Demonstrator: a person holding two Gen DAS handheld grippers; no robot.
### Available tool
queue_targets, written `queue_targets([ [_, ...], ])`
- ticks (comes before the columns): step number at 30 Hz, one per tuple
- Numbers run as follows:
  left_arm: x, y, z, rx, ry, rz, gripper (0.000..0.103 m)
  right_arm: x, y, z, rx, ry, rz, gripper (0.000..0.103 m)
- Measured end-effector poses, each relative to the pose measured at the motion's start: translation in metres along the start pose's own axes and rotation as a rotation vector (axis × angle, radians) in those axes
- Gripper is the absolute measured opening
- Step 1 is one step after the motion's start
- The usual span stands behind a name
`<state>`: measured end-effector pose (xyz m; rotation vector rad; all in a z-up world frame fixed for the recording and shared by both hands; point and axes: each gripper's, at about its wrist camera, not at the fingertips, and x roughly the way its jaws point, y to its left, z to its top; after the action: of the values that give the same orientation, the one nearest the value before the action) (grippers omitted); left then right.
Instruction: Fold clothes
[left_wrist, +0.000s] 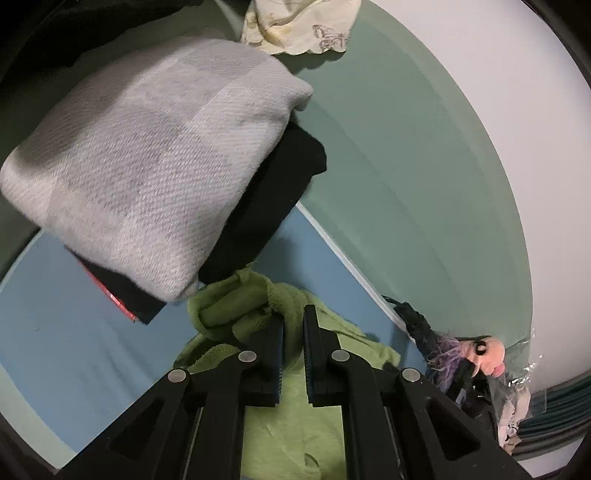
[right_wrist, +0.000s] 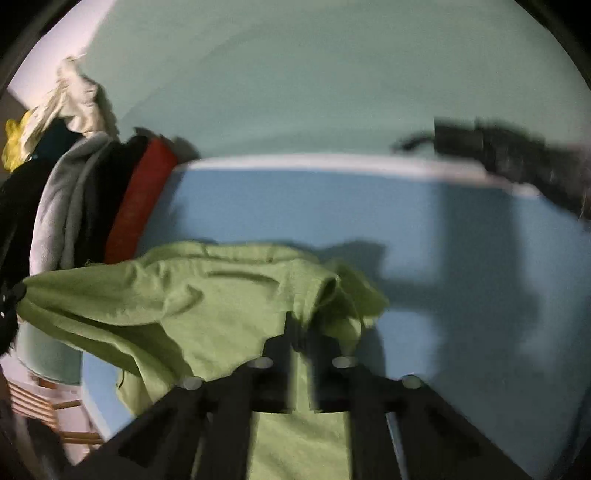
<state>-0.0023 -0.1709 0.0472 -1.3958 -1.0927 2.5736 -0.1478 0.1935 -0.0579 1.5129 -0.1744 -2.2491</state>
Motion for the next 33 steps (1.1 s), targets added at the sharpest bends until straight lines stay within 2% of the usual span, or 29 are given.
queue_targets([
  [4,-0.02,-0.028,0.021,0.051,-0.054,-0.04,0.009,-0.057,0.009,0.025,0.021,-0.159,0.067,0.002],
  [7,-0.052,-0.061,0.046,0.121,-0.155,-0.085,0.009,-0.123,0.011,0.054,0.037,-0.334,0.093,0.002],
  [10,-0.092,-0.092,0.069,0.166,-0.264,-0.163,0.009,-0.202,0.013,0.073,0.041,-0.53,0.109,0.002],
  [13,-0.134,-0.115,0.081,0.204,-0.358,-0.234,0.009,-0.286,0.008,0.073,0.066,-0.715,0.15,0.002],
  [14,-0.143,-0.12,0.082,0.218,-0.366,-0.248,0.009,-0.308,0.006,0.068,0.068,-0.762,0.143,0.002],
  [16,-0.151,-0.127,0.076,0.261,-0.357,-0.271,0.009,-0.331,0.001,0.056,0.056,-0.801,0.117,0.002],
  [18,-0.148,-0.127,0.057,0.316,-0.328,-0.254,0.009,-0.338,-0.006,0.04,0.057,-0.782,0.092,0.002],
  [20,-0.132,-0.116,0.035,0.352,-0.278,-0.232,0.009,-0.327,-0.013,0.018,0.063,-0.741,0.046,0.002],
  [23,-0.09,-0.082,-0.012,0.372,-0.14,-0.176,0.009,-0.291,-0.029,-0.022,0.099,-0.63,0.009,0.002],
  [25,-0.058,-0.05,-0.046,0.364,-0.029,-0.124,0.009,-0.257,-0.046,-0.057,0.15,-0.526,-0.007,0.002],
  [28,-0.01,0.01,-0.1,0.295,0.142,-0.063,0.009,-0.204,-0.074,-0.113,0.253,-0.355,-0.013,0.002],
  [31,0.021,0.056,-0.142,0.232,0.264,0.013,0.009,-0.146,-0.102,-0.182,0.381,-0.162,-0.011,0.002],
  [33,0.031,0.075,-0.165,0.227,0.315,0.071,0.009,-0.115,-0.112,-0.22,0.455,-0.06,-0.011,0.002],
])
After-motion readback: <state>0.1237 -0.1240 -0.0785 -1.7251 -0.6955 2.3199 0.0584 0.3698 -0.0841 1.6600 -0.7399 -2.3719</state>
